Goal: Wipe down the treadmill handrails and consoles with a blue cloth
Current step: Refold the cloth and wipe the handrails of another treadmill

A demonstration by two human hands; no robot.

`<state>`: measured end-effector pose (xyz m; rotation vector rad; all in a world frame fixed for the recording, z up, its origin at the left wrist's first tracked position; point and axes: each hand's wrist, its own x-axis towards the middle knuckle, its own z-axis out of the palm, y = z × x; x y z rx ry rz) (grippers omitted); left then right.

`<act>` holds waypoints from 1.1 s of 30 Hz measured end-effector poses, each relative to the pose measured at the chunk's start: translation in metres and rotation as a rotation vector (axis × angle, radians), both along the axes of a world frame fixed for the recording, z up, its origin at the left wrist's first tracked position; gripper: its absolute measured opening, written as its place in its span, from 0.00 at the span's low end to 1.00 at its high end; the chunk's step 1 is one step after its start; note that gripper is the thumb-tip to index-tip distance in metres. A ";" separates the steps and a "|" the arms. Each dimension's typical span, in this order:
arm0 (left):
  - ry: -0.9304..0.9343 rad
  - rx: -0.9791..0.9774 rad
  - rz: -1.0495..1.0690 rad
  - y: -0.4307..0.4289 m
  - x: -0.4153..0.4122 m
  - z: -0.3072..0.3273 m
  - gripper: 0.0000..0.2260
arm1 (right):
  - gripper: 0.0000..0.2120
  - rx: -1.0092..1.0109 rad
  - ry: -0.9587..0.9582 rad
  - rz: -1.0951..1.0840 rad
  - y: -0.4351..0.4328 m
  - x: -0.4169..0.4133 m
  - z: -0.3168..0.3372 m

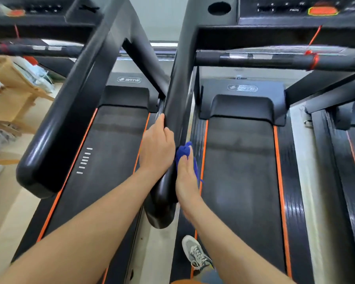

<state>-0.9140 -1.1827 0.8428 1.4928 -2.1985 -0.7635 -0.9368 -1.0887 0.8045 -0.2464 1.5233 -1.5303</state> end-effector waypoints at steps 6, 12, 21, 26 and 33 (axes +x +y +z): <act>-0.137 -0.087 -0.040 0.034 0.003 0.003 0.22 | 0.18 0.118 0.003 0.174 0.051 0.011 0.013; -0.066 0.066 -0.196 0.102 0.017 0.015 0.19 | 0.16 -0.092 -0.624 -0.075 0.111 -0.032 0.053; 0.577 0.394 -0.204 0.263 -0.021 0.039 0.03 | 0.20 -0.297 -0.508 -0.101 0.276 -0.081 0.098; 0.951 0.873 -0.192 0.339 -0.065 0.065 0.08 | 0.12 -0.114 -0.041 -0.397 0.386 -0.124 0.112; 0.724 0.845 -0.449 0.416 -0.121 0.099 0.07 | 0.04 0.232 0.514 -0.642 0.496 -0.177 0.129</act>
